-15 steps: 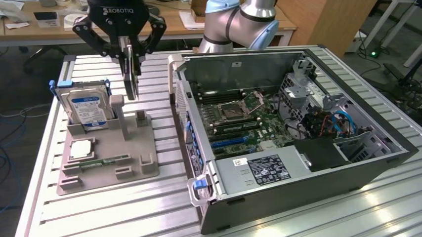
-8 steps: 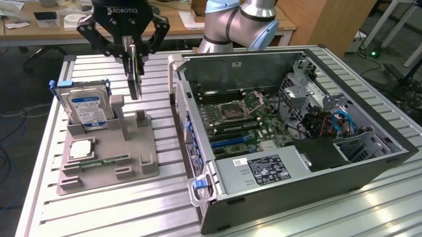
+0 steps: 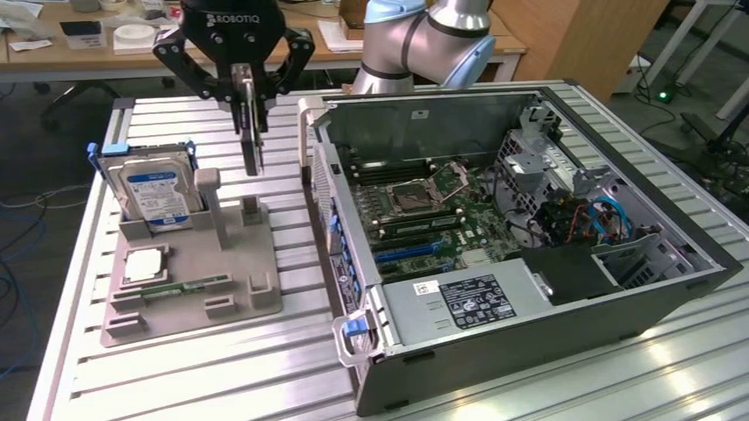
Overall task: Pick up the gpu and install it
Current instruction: 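Pick up the gpu and move the gpu toward the slot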
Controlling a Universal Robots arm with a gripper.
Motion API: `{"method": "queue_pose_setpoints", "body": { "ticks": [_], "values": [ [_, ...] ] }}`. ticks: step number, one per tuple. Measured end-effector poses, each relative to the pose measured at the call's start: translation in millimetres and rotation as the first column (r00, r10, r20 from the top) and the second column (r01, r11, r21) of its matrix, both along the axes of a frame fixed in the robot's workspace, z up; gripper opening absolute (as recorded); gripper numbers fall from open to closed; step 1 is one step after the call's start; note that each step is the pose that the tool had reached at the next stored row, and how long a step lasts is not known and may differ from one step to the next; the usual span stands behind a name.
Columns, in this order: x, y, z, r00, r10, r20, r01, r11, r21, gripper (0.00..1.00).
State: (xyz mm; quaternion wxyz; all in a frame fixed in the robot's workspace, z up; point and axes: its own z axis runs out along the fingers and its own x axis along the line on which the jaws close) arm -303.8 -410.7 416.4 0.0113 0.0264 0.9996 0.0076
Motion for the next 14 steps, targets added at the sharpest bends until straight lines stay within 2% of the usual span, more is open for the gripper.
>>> {"method": "queue_pose_setpoints", "body": {
  "ticks": [14],
  "values": [
    [20.2,0.0,0.0,1.0000,0.000,0.0000,0.000,1.0000,0.0000,0.28]
  ]
}}
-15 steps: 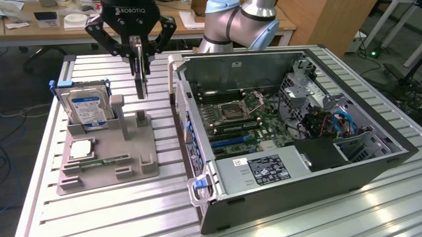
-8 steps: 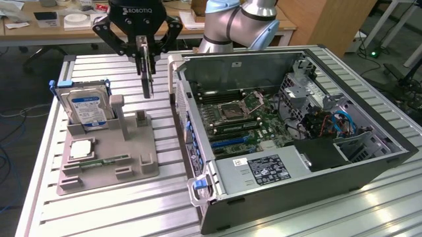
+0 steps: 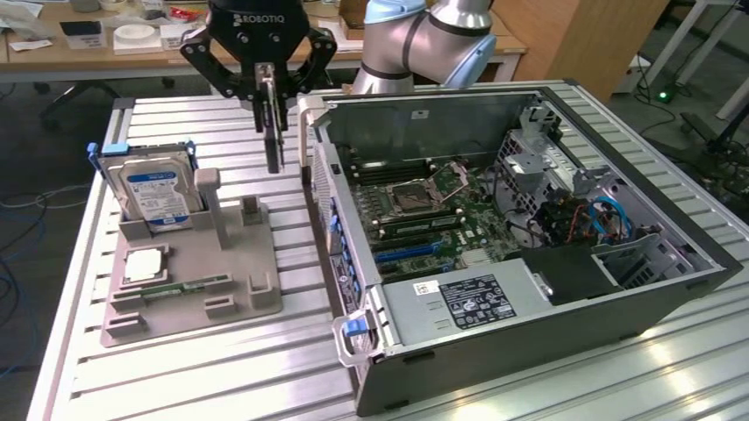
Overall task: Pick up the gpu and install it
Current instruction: 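Pick up the gpu and move the gpu toward the slot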
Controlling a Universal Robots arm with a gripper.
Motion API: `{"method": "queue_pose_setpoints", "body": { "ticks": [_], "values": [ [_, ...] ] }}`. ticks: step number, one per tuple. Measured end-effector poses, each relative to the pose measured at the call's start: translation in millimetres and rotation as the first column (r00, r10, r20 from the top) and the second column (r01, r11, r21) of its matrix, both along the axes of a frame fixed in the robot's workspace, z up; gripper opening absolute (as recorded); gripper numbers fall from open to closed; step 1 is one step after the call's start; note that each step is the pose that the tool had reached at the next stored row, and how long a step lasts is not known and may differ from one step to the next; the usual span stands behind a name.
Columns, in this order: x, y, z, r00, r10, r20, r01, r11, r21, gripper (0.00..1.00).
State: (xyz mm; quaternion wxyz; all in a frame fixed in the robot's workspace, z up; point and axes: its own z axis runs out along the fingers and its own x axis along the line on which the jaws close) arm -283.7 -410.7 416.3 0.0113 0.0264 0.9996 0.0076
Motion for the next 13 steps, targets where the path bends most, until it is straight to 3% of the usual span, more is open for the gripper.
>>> {"method": "queue_pose_setpoints", "body": {
  "ticks": [13],
  "values": [
    [19.2,0.0,0.0,1.0000,0.000,-0.0001,0.000,1.0000,0.0000,0.28]
  ]
}}
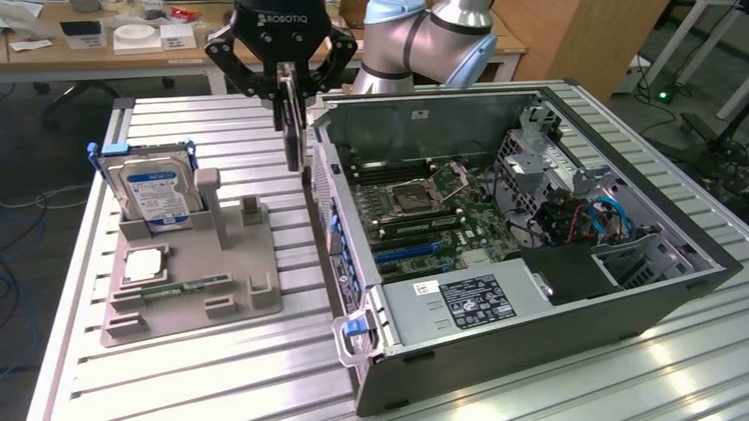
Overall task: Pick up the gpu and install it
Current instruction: 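Pick up the gpu and move the gpu toward the slot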
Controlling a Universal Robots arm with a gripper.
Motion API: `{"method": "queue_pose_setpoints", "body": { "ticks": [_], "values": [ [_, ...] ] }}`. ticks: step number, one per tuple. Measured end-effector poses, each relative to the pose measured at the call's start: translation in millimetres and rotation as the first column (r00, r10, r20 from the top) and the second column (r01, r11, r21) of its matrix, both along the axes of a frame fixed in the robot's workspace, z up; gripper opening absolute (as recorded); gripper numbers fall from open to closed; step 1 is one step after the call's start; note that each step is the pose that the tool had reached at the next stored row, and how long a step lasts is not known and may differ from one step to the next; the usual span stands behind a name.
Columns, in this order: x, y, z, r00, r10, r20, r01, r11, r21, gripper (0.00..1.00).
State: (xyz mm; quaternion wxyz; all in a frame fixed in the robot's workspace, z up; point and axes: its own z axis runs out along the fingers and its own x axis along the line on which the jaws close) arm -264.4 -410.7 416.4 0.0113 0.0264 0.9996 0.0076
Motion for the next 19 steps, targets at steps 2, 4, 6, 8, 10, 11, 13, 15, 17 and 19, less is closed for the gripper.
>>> {"method": "queue_pose_setpoints", "body": {
  "ticks": [2,4,6,8,10,11,13,15,17,19],
  "values": [
    [3.3,0.0,-0.1,1.0000,0.000,0.0002,0.000,1.0000,0.0001,0.28],
    [19.2,0.0,0.0,1.0000,0.000,0.0000,0.000,1.0000,0.0001,0.28],
    [22.0,0.0,-0.1,1.0000,0.000,0.0002,0.000,1.0000,0.0001,0.28],
    [24.8,0.0,0.0,1.0000,0.000,0.0001,0.000,1.0000,0.0000,0.28],
    [27.9,0.0,0.0,1.0000,0.000,0.0001,0.000,1.0000,0.0000,0.28],
    [29.0,0.0,-0.1,1.0000,0.000,0.0001,0.000,1.0000,0.0001,0.28],
    [31.7,0.0,-0.1,1.0000,0.000,0.0001,0.000,1.0000,0.0001,0.28],
    [34.6,0.0,0.0,1.0000,0.000,0.0000,0.000,1.0000,0.0000,0.28],
    [37.5,0.0,0.0,1.0000,0.000,0.0000,0.000,1.0000,0.0000,0.28],
    [40.6,0.0,0.0,1.0000,0.000,0.0000,0.000,1.0000,0.0000,0.28]
  ]
}}
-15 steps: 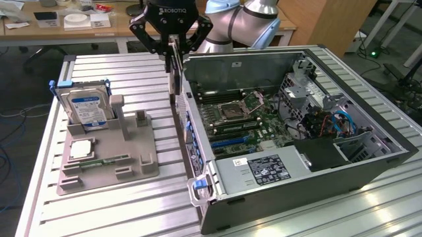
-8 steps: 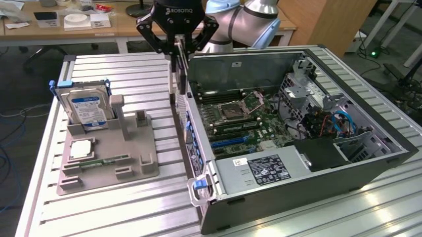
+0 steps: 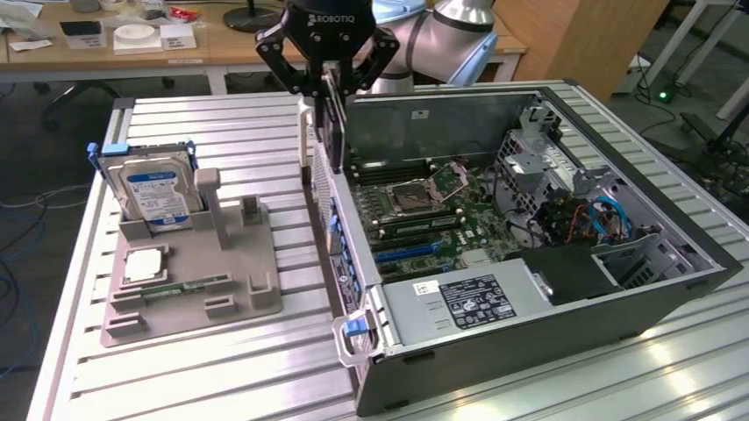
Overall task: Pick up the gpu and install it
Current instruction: 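Pick up the gpu and move the gpu toward the slot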
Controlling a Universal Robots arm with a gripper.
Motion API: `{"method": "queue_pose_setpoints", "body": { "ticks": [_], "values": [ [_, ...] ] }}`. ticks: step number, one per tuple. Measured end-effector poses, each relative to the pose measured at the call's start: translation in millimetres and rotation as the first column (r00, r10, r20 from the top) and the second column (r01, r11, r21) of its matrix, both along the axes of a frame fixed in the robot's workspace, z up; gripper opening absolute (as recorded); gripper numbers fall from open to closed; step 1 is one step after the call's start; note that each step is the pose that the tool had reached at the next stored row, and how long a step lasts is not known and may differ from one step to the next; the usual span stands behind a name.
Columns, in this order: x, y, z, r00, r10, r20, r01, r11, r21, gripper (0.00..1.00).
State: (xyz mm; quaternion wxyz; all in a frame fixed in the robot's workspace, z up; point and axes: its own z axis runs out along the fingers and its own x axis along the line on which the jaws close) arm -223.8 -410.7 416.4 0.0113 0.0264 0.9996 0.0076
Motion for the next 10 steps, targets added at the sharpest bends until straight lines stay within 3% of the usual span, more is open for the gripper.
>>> {"method": "queue_pose_setpoints", "body": {
  "ticks": [10],
  "values": [
    [13.2,0.0,0.0,1.0000,0.000,0.0001,0.000,1.0000,0.0000,0.28]
  ]
}}
